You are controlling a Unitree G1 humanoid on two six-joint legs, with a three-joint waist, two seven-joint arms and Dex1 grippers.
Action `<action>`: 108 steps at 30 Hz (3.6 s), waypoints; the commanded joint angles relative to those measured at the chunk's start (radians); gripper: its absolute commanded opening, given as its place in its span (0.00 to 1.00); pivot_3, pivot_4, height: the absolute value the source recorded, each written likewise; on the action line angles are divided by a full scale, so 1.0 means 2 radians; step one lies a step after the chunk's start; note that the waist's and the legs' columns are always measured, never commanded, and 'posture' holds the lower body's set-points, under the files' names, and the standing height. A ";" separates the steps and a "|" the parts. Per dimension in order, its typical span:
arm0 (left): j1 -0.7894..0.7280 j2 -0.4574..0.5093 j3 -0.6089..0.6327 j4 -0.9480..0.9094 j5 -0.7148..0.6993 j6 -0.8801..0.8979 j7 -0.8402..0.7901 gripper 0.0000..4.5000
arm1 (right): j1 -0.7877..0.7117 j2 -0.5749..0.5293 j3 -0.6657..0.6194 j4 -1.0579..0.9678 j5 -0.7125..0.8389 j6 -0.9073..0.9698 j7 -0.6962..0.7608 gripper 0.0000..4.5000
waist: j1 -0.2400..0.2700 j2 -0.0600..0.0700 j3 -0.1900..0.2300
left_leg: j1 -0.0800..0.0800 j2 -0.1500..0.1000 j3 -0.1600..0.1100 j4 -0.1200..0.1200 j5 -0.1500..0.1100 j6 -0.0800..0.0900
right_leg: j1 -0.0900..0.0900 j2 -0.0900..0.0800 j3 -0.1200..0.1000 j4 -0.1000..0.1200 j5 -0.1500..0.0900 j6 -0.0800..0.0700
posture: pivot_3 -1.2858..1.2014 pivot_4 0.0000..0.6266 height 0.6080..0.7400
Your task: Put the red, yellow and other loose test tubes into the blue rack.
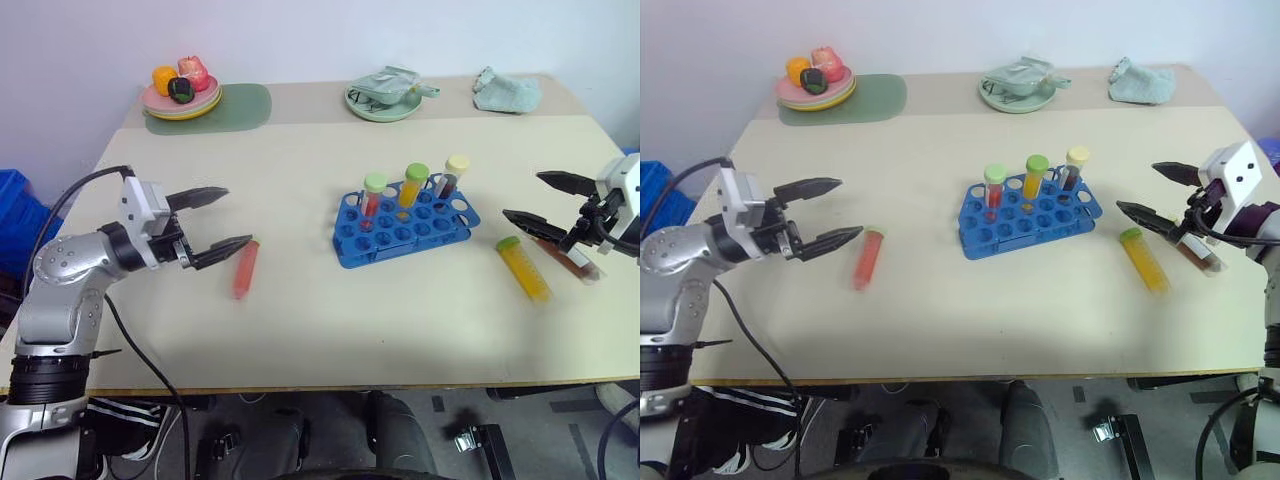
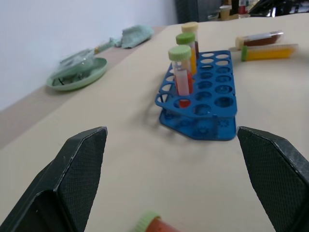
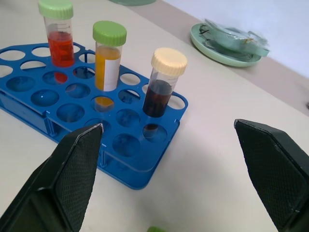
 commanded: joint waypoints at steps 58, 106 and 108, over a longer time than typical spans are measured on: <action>0.073 -0.035 -0.011 -0.212 -0.068 0.083 0.082 0.98 | -0.393 -0.019 0.305 0.498 -0.326 0.208 0.013 1.00 | -0.003 0.001 0.000 | -0.001 0.001 0.004 -0.001 0.000 0.001 | -0.002 0.001 0.003 0.000 0.000 0.000 | 0.52 0.24 1.00; -0.045 -0.037 -0.040 -0.111 -0.053 0.078 0.047 1.00 | 0.010 0.304 -0.136 -0.296 0.057 0.145 -0.265 0.18 | -0.002 0.002 0.000 | 0.000 0.002 0.004 0.000 -0.001 0.000 | -0.002 0.004 0.005 0.000 0.001 0.000 | 0.52 0.24 1.00; -0.046 -0.038 -0.038 -0.112 -0.055 0.084 0.051 1.00 | 0.030 0.304 -0.088 -0.294 0.001 0.091 -0.273 0.18 | -0.003 0.002 0.000 | 0.000 0.002 0.004 0.000 -0.001 0.000 | -0.002 0.004 0.005 0.000 0.001 0.000 | 0.52 0.24 1.00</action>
